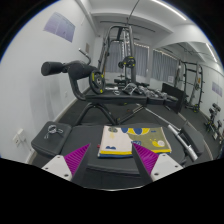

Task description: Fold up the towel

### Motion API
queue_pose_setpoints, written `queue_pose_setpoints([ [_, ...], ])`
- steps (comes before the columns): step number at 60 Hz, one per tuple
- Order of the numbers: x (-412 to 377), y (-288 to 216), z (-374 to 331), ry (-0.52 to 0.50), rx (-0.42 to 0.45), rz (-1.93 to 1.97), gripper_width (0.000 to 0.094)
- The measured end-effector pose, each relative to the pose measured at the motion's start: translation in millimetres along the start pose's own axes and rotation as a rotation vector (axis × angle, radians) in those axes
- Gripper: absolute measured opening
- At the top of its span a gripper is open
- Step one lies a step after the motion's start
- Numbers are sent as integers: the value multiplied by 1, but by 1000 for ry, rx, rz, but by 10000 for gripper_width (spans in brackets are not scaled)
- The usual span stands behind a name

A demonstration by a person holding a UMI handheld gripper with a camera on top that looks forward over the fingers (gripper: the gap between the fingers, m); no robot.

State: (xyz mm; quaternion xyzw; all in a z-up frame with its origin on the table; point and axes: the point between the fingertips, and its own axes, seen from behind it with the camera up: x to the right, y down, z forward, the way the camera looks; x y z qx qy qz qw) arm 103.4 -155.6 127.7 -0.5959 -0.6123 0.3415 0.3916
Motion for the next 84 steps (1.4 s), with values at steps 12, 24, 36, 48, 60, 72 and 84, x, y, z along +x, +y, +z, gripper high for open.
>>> queue_pose_setpoints([
  [12,-31,22,87,-14,-56,-32,853],
  [24,-33,45,176,10,-132,8,849],
  [36,-28,53,227,31,-163,22,753],
  [48,-9,51,235,157,-180,-73,72],
  [60,-33,51,223,86,-216,7,20],
  [72,-46,25,189,5,-218,103,14],
  [84,-26,-46,146,-53,-134,164,16],
])
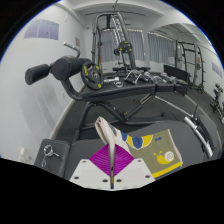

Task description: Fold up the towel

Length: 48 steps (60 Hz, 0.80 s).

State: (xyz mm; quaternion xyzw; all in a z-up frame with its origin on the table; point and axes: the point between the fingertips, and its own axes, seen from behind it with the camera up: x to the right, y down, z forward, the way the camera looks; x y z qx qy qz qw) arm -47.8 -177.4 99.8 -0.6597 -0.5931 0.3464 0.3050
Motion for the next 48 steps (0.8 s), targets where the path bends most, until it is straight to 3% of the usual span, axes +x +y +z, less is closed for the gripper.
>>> queue_pose_setpoints([
  [10,57,-53,-22,13,70,4,18],
  [17,106,-63,-19,37,68,-9,23],
  [27,169,-45,-3,75,42,21,25],
  [44,237,27,43,165,-53,84,28],
  [48,244,35,49,174,-63,63,82],
])
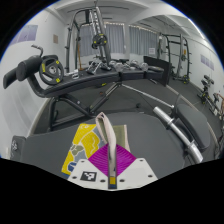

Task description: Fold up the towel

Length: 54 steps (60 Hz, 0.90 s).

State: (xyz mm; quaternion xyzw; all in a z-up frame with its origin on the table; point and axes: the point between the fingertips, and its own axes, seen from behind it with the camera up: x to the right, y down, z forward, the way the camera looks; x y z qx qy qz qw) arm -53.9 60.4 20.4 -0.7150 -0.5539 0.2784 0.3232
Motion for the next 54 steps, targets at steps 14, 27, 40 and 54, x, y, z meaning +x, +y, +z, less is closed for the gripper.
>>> queue_pose_setpoints([
  [14,20,-31,-70,67,118,-40,839],
  [27,-1,-12,-236,-8,144,-65,858],
  [40,-14,47,-378,-51,150,-89,855],
  [54,-25,89,-444,-59,169,-108,854],
])
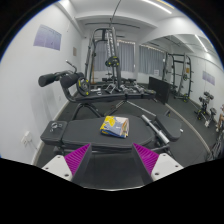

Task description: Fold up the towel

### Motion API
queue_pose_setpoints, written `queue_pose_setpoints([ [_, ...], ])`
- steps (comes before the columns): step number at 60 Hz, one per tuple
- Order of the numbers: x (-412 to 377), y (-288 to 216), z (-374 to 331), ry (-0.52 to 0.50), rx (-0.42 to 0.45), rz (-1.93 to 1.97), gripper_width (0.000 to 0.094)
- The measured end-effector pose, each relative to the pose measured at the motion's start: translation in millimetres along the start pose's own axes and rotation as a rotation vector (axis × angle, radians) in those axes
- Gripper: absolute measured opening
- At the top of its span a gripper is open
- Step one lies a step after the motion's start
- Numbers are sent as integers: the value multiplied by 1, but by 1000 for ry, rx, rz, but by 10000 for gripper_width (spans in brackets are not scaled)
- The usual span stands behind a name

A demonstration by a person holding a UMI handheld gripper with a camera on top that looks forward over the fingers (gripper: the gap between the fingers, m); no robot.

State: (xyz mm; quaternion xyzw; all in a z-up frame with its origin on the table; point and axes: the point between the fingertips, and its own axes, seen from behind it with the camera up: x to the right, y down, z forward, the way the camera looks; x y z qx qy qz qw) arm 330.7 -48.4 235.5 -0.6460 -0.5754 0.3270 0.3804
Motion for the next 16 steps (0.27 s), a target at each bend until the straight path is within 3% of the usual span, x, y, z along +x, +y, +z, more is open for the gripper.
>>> queue_pose_setpoints([
  [16,-12,-6,-17,2,34,-34,854],
])
